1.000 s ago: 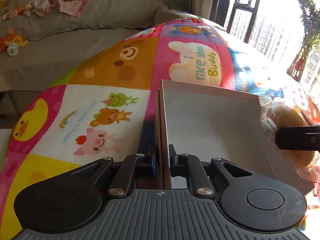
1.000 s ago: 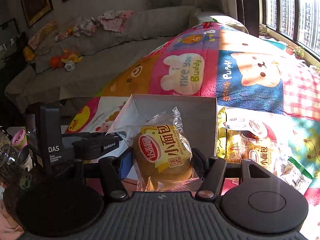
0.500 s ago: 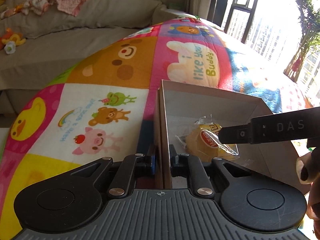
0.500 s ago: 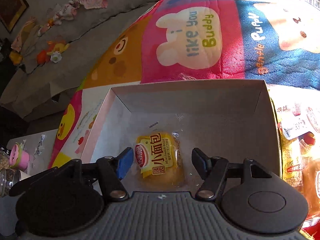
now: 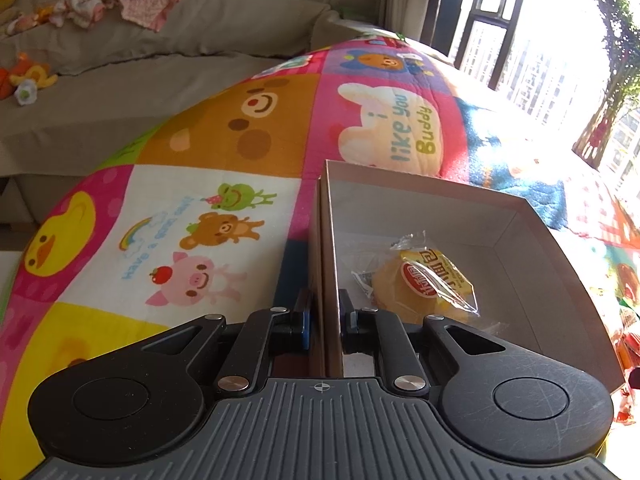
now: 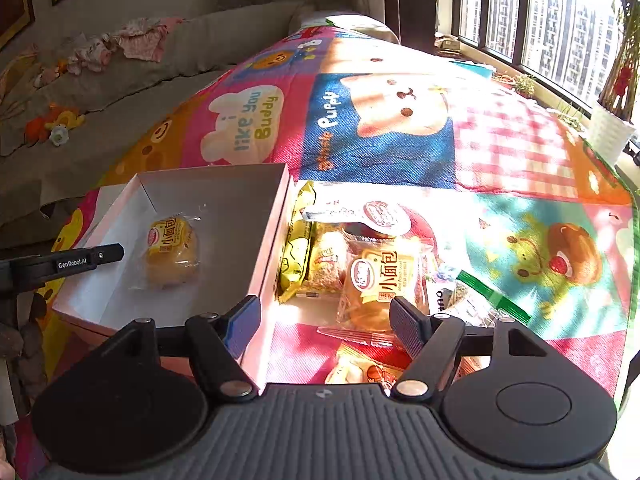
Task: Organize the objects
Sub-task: 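Grasp the red-and-yellow bead-candy bag with the right gripper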
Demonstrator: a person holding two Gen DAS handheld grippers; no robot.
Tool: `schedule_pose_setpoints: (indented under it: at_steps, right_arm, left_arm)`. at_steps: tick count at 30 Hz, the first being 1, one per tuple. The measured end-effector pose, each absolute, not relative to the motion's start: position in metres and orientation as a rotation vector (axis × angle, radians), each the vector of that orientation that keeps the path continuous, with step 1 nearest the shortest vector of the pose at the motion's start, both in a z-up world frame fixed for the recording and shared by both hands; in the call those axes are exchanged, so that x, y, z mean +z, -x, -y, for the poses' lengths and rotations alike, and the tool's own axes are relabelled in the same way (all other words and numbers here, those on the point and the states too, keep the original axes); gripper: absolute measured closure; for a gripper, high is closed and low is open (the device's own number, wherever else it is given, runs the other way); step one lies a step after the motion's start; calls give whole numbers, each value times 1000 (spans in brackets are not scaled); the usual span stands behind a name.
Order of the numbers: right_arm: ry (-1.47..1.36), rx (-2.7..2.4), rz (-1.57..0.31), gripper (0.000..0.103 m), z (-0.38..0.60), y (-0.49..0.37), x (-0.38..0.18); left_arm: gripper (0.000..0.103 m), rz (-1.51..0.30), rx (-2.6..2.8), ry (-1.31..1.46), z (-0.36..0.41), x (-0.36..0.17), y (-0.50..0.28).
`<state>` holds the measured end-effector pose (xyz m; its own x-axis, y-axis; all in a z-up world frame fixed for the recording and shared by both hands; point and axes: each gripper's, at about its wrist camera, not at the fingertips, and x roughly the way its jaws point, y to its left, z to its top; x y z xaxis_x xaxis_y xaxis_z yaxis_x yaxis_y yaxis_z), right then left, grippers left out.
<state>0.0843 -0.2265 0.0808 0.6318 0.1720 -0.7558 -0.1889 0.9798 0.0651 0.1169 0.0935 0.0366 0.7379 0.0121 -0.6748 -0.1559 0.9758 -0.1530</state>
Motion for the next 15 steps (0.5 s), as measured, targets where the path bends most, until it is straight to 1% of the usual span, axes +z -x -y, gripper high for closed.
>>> schedule_pose_setpoints:
  at_steps: [1,4,9,15]
  right_arm:
    - [23,177,-881,46,236,-80,72]
    - [-11,86,-913,49,262,-68,51]
    - [-100,59,-928,49,283,-45,36]
    - [-132,173,-956,49,264,-14,35]
  left_arm:
    - [89,-737,92,203,-93,37,-117]
    - [89,-742,87,197,-94,37,-117]
    - [89,-745,92,188,-92,37,-118]
    - [89,-749,86,180,-91,38,-119]
